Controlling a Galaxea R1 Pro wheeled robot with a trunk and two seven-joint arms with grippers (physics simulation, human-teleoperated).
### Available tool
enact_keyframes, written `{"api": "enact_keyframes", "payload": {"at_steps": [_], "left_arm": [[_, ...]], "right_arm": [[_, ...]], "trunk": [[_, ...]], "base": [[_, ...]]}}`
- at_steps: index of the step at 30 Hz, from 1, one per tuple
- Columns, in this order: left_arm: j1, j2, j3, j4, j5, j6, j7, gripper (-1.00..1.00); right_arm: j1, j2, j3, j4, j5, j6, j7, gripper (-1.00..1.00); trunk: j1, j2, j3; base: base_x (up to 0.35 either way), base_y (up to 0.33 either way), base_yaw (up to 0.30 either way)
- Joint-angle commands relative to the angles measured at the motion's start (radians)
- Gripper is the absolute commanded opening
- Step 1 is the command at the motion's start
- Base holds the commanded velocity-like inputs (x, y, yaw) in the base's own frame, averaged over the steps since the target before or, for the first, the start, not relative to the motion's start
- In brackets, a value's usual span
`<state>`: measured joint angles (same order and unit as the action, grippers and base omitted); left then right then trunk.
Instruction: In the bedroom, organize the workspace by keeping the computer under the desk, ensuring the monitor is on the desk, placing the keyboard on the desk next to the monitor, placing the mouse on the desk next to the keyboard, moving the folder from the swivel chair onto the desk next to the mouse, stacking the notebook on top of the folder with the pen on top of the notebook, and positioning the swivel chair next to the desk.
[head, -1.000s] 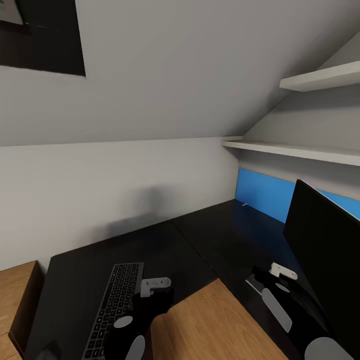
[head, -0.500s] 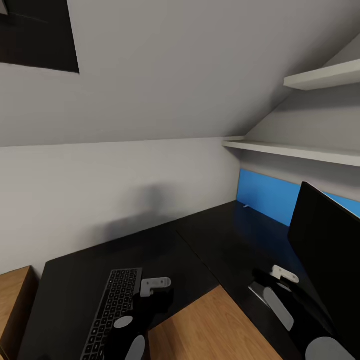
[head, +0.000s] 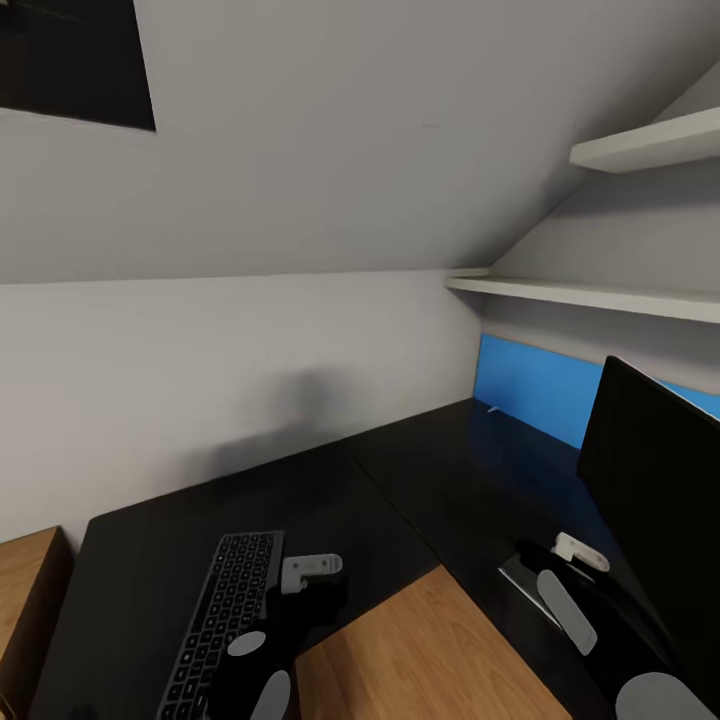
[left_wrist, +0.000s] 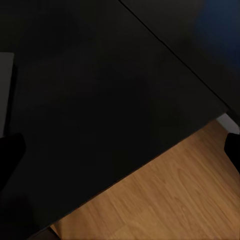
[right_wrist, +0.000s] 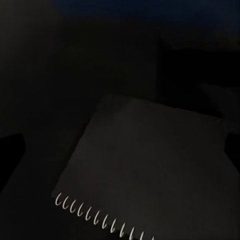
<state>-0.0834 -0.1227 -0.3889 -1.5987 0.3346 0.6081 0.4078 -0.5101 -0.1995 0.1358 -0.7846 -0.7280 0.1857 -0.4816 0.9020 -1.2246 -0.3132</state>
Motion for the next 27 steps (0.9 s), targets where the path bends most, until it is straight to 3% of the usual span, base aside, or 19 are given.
{"api": "enact_keyframes", "payload": {"at_steps": [1,11,27], "left_arm": [[-0.001,0.000,-0.001,-0.001,0.011,0.002,0.010,1.00],[-0.001,0.000,-0.002,-0.001,0.011,0.002,0.011,1.00],[-0.001,0.002,-0.001,-0.001,0.011,0.002,0.011,1.00]], "right_arm": [[-0.001,-0.001,0.003,-0.002,-0.006,0.005,-0.008,1.00],[-0.001,-0.001,-0.050,-0.005,-0.085,0.009,-0.008,1.00],[-0.001,-0.001,-0.088,-0.005,-0.088,0.032,-0.005,1.00]], "trunk": [[0.004,-0.008,-0.005],[0.042,-0.078,-0.036],[0.104,-0.190,-0.086]], "base": [[0.000,0.000,0.000],[0.000,0.000,0.000],[0.000,0.000,0.000]]}}
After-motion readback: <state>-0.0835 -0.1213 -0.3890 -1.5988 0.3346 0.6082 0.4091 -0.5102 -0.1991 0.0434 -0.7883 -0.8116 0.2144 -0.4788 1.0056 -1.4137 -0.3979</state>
